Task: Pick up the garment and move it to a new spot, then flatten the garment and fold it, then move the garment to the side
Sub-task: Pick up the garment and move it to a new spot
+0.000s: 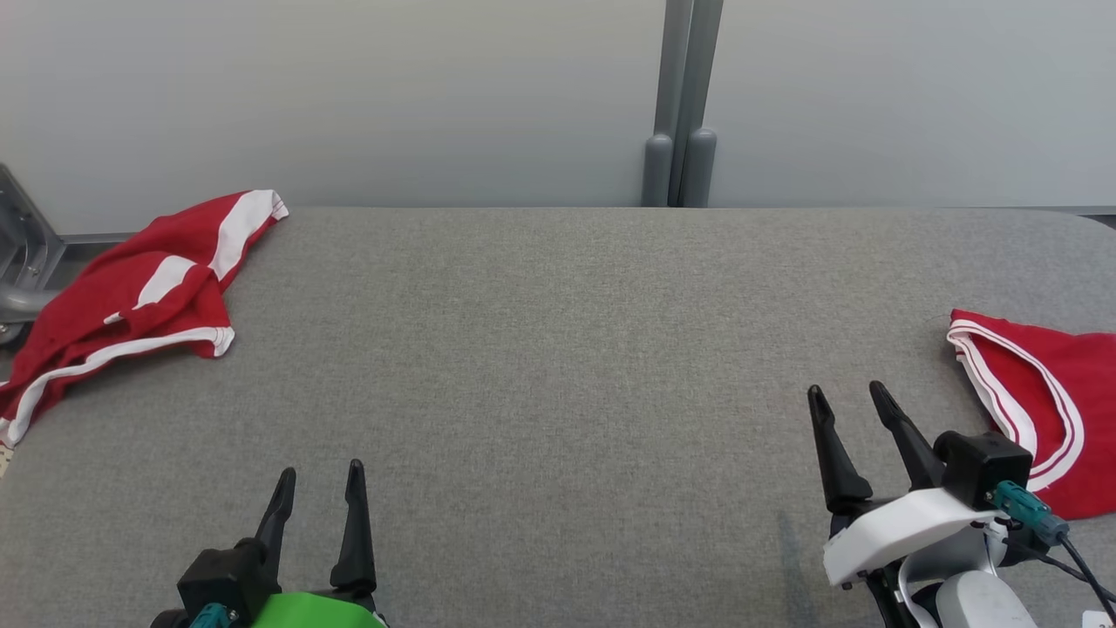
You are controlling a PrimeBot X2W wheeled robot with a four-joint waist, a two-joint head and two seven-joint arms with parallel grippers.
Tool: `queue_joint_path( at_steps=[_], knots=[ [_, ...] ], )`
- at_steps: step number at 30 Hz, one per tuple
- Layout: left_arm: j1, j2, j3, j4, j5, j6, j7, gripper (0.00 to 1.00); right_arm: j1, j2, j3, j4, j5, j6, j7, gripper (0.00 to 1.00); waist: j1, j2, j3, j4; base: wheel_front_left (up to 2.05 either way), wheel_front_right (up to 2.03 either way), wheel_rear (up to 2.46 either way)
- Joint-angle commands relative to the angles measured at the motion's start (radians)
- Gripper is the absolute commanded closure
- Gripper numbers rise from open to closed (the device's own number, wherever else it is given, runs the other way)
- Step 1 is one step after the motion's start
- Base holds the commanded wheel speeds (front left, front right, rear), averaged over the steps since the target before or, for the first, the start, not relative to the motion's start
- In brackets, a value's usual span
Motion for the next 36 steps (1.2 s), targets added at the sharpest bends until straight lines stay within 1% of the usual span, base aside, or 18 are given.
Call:
queue_joint_path(
  at_steps=[1, 7, 12, 13, 16, 24, 29, 31, 36],
  knots=[
    [0.006, 0.009, 0.0, 0.0, -0.004, 0.002, 0.002, 0.0, 0.015, -0.002, 0.001, 0.0, 0.005, 0.0, -0.004, 0.0, 0.0, 0.0048, -0.002, -0.001, 0.0, 0.0, 0.0],
    [0.002, 0.012, -0.006, 0.001, -0.004, 0.001, 0.008, 0.0, 0.02, -0.002, -0.006, -0.004, -0.01, 0.0, -0.001, 0.0, 0.0, 0.0048, -0.008, 0.008, 0.0, 0.0, 0.0],
    [-0.011, 0.022, -0.002, -0.004, -0.003, 0.007, 0.012, 0.0, 0.023, -0.002, -0.012, -0.014, -0.023, 0.0, -0.005, 0.0, 0.0, 0.0048, -0.01, 0.055, 0.0, 0.0, 0.0],
    [-0.011, 0.022, -0.002, -0.004, -0.003, 0.007, 0.012, 0.0, 0.023, -0.002, -0.012, -0.014, -0.023, 0.0, -0.005, 0.0, 0.0, 0.0048, -0.01, 0.055, 0.0, 0.0, 0.0],
    [-0.016, 0.032, 0.002, -0.01, 0.0, 0.008, 0.014, 0.0, 0.024, -0.002, -0.01, -0.02, -0.025, 0.0, -0.005, 0.0, 0.0, 0.0048, -0.01, 0.103, 0.0, 0.0, 0.0],
    [-0.004, 0.043, 0.021, -0.026, -0.007, 0.027, 0.014, 0.0, 0.021, -0.002, -0.005, -0.037, -0.027, 0.0, -0.007, 0.0, 0.0, 0.0048, 0.003, 0.283, 0.0, 0.0, 0.0],
    [0.016, 0.045, 0.033, -0.034, -0.016, 0.038, 0.008, 0.0, 0.011, -0.002, 0.014, -0.041, -0.025, 0.0, -0.001, 0.0, 0.0, 0.0048, 0.012, 0.376, 0.0, 0.0, 0.0],
    [0.024, 0.046, 0.038, -0.034, -0.019, 0.038, 0.004, 0.0, 0.008, -0.003, 0.02, -0.043, -0.023, 0.0, 0.001, 0.0, 0.0, 0.0048, 0.016, 0.402, 0.0, 0.0, 0.0],
    [0.033, 0.034, 0.054, -0.044, -0.028, 0.042, -0.006, 0.0, -0.015, -0.003, 0.048, -0.041, -0.031, 0.0, 0.01, 0.0, 0.0, 0.0048, 0.034, 0.416, 0.0, 0.0, 0.0]
  ],
)
